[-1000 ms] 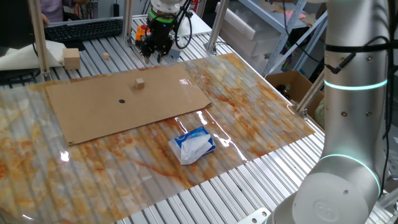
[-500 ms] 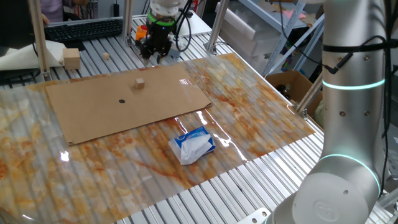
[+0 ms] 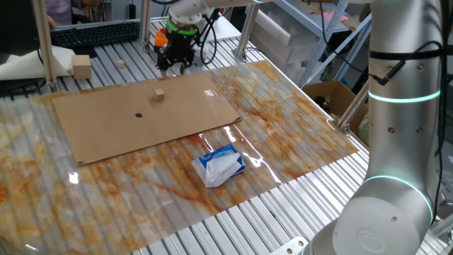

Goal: Grab the block and place it at the designated location

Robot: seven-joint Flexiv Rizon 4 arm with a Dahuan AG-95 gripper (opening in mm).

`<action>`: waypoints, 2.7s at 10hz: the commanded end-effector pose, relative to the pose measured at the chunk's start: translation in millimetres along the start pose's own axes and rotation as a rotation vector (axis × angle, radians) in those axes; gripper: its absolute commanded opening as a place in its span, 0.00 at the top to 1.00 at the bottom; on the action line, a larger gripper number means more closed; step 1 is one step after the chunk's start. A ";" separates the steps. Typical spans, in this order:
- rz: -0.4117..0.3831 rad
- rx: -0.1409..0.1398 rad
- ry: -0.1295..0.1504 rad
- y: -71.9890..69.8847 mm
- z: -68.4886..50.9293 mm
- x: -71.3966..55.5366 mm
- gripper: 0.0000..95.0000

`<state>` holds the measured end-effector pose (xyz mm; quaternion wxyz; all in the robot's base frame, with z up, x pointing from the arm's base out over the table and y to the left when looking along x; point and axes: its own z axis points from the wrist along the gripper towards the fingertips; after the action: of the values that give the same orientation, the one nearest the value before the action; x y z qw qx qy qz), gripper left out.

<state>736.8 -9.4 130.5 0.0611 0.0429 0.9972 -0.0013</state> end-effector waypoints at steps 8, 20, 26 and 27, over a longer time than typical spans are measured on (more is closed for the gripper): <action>0.003 0.000 0.004 0.3 0.2 -0.8 0.40; 0.011 -0.019 -0.064 1.5 0.4 -5.9 0.40; -0.014 -0.018 -0.049 6.6 6.3 -55.0 0.60; -0.020 -0.014 0.003 6.7 6.6 -54.8 0.60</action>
<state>792.8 -7.7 130.7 0.0797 0.0327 0.9963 0.0047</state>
